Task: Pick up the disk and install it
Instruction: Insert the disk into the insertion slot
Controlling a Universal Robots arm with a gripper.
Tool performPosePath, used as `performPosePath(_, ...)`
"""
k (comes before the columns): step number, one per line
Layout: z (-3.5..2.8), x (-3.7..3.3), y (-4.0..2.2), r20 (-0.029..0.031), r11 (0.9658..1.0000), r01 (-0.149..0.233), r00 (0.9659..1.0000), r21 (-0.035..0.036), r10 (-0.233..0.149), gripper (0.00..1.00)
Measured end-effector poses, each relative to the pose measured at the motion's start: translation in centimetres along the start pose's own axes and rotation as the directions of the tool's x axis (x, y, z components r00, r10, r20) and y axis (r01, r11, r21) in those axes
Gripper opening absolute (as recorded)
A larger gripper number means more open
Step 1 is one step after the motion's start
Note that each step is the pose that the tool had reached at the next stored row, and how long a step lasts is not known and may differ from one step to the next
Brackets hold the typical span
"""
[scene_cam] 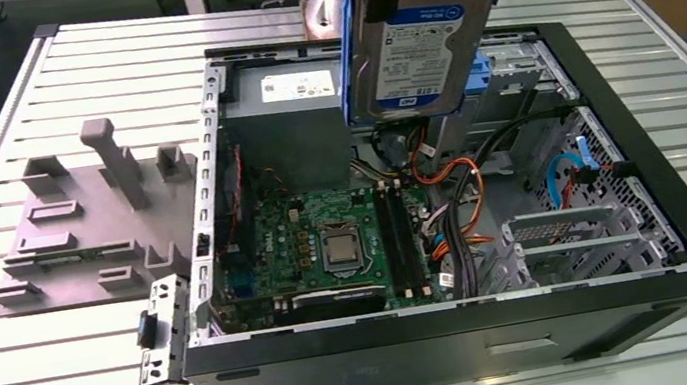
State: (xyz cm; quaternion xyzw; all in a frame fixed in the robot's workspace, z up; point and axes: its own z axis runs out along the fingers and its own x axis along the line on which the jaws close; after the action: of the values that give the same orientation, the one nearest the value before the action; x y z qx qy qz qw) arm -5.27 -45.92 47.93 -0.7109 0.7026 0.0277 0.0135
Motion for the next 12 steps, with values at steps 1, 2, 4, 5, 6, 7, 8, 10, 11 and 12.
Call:
performPosePath(1,0.0,0.01,0.0,-0.0001,1.0,0.0,1.0,0.0,0.0,0.37)
performPosePath(2,0.0,0.05,0.0,-0.0002,1.0,0.0,1.0,0.0,0.0,0.37)
performPosePath(4,0.0,0.08,0.0,-0.0003,1.0,0.0,1.0,0.0,0.0,0.37)
performPosePath(5,0.0,0.08,0.0,-0.0003,1.0,0.0,1.0,-0.0001,0.0,0.37)
performPosePath(6,0.0,0.09,0.0,-0.0004,1.0,0.0,1.0,0.0,0.0,0.37)
performPosePath(7,0.0,0.09,0.0,-0.0003,1.0,0.0,1.0,0.0,0.0,0.37)
performPosePath(8,0.0,0.09,0.0,-0.0003,1.0,0.0,1.0,0.0,0.0,0.37)
performPosePath(10,0.0,0.13,0.0,-0.0003,1.0,0.0,1.0,0.0,0.0,0.37)
performPosePath(11,-0.01,0.15,0.0,-0.0003,1.0,0.0,1.0,0.0,0.0,0.37)
performPosePath(12,-0.02,0.18,0.0,-0.0004,1.0,0.0,1.0,-0.0001,0.0,0.37)
